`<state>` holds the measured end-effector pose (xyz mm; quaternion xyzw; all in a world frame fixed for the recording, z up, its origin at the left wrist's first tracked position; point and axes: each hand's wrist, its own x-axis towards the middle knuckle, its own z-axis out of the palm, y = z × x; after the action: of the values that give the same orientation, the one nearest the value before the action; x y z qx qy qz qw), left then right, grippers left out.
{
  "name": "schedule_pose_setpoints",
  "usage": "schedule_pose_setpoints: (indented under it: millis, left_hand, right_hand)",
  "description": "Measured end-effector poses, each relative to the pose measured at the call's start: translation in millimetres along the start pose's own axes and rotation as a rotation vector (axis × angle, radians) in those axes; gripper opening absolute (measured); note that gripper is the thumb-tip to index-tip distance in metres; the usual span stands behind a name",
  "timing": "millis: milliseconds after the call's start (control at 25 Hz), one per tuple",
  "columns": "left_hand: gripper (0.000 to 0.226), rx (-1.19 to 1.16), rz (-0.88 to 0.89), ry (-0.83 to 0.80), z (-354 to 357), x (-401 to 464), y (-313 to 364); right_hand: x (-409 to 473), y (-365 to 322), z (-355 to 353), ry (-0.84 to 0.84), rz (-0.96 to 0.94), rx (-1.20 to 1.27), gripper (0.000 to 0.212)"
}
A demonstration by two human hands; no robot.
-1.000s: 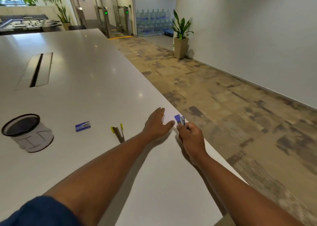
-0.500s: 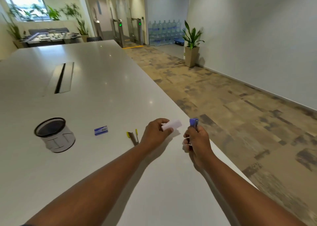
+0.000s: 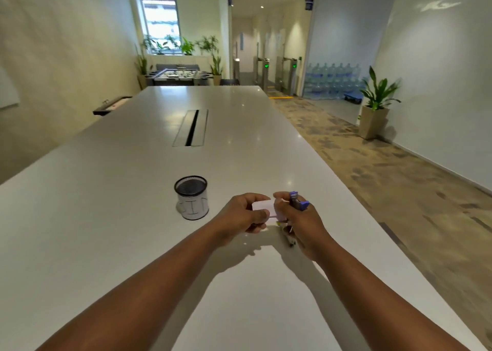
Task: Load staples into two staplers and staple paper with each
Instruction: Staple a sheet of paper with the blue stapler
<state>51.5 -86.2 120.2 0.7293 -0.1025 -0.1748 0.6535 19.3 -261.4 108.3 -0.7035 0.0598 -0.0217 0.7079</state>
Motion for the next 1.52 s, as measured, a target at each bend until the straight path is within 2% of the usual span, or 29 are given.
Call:
schedule_pose_setpoints:
  millis: [80,200,280,400,560,720,800,920,1040,1160,1320,1440,1520]
  left_hand:
    - [0.032,-0.011,0.022,0.072,-18.3,-9.5,1.4]
    - [0.023,-0.243,0.000,0.143,-36.6,-18.3,2.8]
    - [0.019,-0.337,0.045,0.191,-42.0,-22.2,-0.2]
    - [0.027,-0.263,0.164,0.307,-39.1,-25.7,-5.4]
    - [0.014,-0.155,0.221,0.447,-41.1,-22.8,-5.4]
    - [0.015,-0.094,0.270,0.424,-47.6,-20.6,-3.3]
    - [0.016,-0.046,0.291,0.377,-49.1,-21.1,-1.0]
    - [0.019,0.048,0.291,0.344,-50.1,-21.5,2.2]
    - [0.019,0.116,0.287,0.379,-46.8,-24.7,6.2]
    - [0.018,0.146,0.299,0.386,-41.8,-28.9,10.0]
    - [0.014,0.185,0.278,0.325,-43.1,-31.8,13.3]
    - [0.017,0.215,0.271,0.292,-44.2,-33.4,13.6]
    - [0.016,0.230,0.279,0.278,-41.7,-34.8,13.3]
  right_hand:
    - [0.2,-2.7,16.7,-0.073,-0.019,-0.047,0.014]
    - [1.4,-5.1,31.1,-0.075,-0.005,0.060,0.011]
    - [2.5,-4.7,37.3,-0.067,-0.017,0.117,0.011]
    - [0.8,2.8,45.0,-0.048,-0.116,0.078,0.010]
    - [1.8,7.6,48.8,-0.041,-0.232,-0.045,0.016]
    - [2.6,-1.8,49.5,-0.069,-0.281,-0.075,0.017]
    - [3.6,-9.8,46.8,-0.059,-0.303,-0.059,0.009]
    - [2.4,-21.2,39.9,-0.139,-0.342,-0.087,0.016]
    - [-1.2,-30.0,34.5,-0.226,-0.376,-0.170,0.012]
    - [-2.5,-35.1,28.0,-0.315,-0.424,-0.326,0.012]
    - [-1.2,-47.0,19.7,-0.421,-0.497,-0.659,0.017]
    - [3.7,-53.3,14.8,-0.400,-0.519,-0.817,0.006]
    - [5.7,-54.5,13.2,-0.377,-0.502,-0.842,0.007]
